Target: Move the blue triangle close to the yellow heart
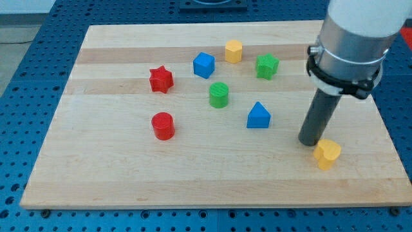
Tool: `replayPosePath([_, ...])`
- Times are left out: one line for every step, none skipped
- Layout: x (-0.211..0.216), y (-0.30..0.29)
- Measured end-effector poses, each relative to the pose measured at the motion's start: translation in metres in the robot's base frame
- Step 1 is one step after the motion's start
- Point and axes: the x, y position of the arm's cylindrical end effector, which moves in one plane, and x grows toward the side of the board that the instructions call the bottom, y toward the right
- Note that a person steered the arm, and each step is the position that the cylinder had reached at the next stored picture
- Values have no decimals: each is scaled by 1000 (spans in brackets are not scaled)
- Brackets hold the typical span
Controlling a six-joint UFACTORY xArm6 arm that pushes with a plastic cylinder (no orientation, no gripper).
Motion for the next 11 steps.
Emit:
replayPosePath([15,-1])
replayPosePath([21,3])
replayPosePath([21,0])
replayPosePath([20,-41])
replayPosePath([13,-104])
replayPosePath([-20,-141])
replayPosePath([-62,-146])
replayPosePath([-71,-128])
replayPosePath([-66,-99])
replayPosePath([-48,-80])
replayPosePath([-30,-55])
